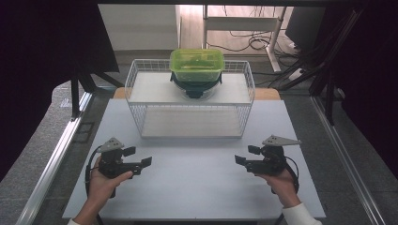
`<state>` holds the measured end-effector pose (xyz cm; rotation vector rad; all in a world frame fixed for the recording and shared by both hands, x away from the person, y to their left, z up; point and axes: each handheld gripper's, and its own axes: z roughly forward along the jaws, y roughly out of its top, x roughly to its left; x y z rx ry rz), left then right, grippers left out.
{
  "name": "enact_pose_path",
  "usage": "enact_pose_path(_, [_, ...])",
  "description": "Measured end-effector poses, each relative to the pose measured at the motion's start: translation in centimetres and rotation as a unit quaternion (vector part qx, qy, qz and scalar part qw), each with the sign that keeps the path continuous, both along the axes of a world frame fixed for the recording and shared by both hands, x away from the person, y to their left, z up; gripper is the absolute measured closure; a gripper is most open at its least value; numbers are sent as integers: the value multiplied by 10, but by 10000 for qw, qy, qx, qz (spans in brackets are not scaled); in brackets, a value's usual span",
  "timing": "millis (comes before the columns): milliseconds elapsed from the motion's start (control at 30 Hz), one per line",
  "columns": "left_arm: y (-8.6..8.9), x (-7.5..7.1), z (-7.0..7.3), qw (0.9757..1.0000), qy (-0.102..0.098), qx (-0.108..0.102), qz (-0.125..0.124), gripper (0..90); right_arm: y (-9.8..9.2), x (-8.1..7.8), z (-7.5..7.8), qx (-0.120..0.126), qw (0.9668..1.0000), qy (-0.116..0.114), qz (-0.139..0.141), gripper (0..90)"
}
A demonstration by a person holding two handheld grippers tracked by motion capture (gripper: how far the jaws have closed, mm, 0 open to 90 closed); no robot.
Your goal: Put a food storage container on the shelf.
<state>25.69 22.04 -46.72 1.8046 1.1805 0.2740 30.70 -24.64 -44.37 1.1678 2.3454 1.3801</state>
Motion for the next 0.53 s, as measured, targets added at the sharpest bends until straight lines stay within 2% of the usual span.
enact_pose_path(67, [0,-1,1,10000,-21,13,32,153,1,0,-1,-61,10000,5,51,243])
enact_pose_path(167, [0,-2,4,10000,-54,-2,12,154,1,0,2,-10,10000,-38,46,243])
enact_pose_path(533, [-1,-1,2,10000,4,31,2,152,-2,-3,5,-5,10000,-98,12,223])
